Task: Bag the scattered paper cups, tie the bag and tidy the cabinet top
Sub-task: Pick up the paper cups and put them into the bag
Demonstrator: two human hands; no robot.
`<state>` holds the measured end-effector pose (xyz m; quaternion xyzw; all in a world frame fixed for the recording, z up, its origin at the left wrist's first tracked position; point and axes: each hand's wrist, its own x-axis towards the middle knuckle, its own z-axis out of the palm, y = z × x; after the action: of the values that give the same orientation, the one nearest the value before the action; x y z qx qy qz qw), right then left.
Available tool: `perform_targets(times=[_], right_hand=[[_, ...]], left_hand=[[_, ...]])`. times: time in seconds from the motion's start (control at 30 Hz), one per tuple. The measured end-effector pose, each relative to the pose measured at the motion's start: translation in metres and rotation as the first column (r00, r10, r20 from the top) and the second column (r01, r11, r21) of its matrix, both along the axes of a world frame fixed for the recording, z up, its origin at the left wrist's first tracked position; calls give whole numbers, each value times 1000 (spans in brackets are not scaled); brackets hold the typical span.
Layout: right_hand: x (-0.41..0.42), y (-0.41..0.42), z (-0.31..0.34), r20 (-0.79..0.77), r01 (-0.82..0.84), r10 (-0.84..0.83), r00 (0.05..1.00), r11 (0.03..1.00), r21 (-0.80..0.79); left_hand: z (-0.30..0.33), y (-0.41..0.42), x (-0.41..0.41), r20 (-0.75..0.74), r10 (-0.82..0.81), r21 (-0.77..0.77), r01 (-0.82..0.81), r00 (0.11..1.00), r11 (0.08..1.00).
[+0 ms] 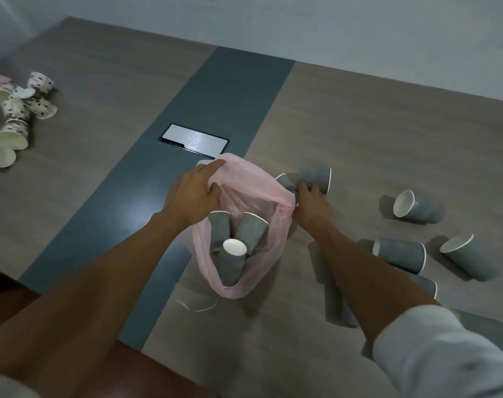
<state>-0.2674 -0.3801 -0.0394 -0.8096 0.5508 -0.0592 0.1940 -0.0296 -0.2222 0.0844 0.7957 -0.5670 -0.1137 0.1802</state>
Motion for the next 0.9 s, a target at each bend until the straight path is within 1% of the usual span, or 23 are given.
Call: perform_targets(times=[0.07, 0.13, 0.2, 0.23, 0.3, 0.33, 0.37, 0.4, 0.43, 0.47, 0.5, 0.53, 0.57, 0.6, 0.67, 0.73, 0.77, 0.83, 0.87, 0.9], right_hand=[[3, 2, -5, 55, 15, -17, 998, 999, 41], [2, 6, -8, 198, 47, -68, 978, 993, 109], [-1, 10, -4, 375, 97, -160, 913, 979, 181], [-4, 13, 1, 421, 146, -218, 880, 970, 196], [-13, 26, 14, 498, 271, -323, 805, 947, 175], [-17, 36, 21, 584, 304, -329, 742, 942, 145], [-22, 48, 26, 678, 291, -281, 680, 951, 102], [-27, 61, 30, 739, 217, -178, 649, 975, 44], [-30, 73, 32, 752, 89, -38, 659, 996, -27], [-32, 83, 31, 708, -58, 121, 696, 992, -113], [-31, 90, 30, 613, -195, 278, 739, 960, -201], [-29, 93, 27, 510, -302, 400, 762, 915, -267], [-24, 94, 26, 435, -367, 472, 767, 879, -306], [-17, 94, 27, 408, -387, 492, 769, 867, -315], [1, 94, 34, 447, -328, 424, 788, 903, -278], [13, 90, 42, 537, -215, 303, 787, 951, -223], [13, 88, 45, 561, -155, 258, 787, 962, -224], [4, 80, 50, 565, 6, 160, 810, 960, -281], [-4, 73, 50, 551, 105, 70, 832, 954, -281], [-12, 62, 48, 527, 195, -37, 849, 949, -247]], left_hand=[[1, 0, 1, 3, 0, 5, 0, 1000, 1000], [1, 1, 2, 7, 2, 15, -2, 1000, 1000], [1, 0, 4, 4, 6, 25, -6, 1000, 1000], [1, 0, 5, 1, 8, 27, -8, 1000, 1000], [2, -2, 7, -9, 11, 24, -11, 1000, 1000], [3, -2, 8, -13, 10, 25, -10, 1000, 1000], [4, -3, 8, -16, 9, 25, -8, 1000, 1000], [6, -3, 9, -18, 8, 27, -7, 1000, 1000], [7, -4, 9, -21, 8, 31, -7, 1000, 999], [8, -4, 10, -25, 6, 36, -5, 1000, 999], [10, -4, 11, -33, 0, 39, 2, 999, 999], [12, -5, 11, -45, -13, 42, 15, 999, 999], [13, -5, 10, -57, -31, 46, 34, 998, 998], [15, -5, 9, -61, -52, 50, 55, 997, 997], [17, -6, 6, -52, -84, 55, 87, 995, 995], [17, -7, 5, -41, -90, 52, 92, 995, 994], [17, -8, 4, -41, -86, 49, 88, 995, 995], [17, -10, 4, -37, -68, 43, 70, 997, 997], [16, -11, 3, -36, -55, 39, 57, 998, 998], [15, -13, 4, -35, -42, 35, 43, 998, 998]])
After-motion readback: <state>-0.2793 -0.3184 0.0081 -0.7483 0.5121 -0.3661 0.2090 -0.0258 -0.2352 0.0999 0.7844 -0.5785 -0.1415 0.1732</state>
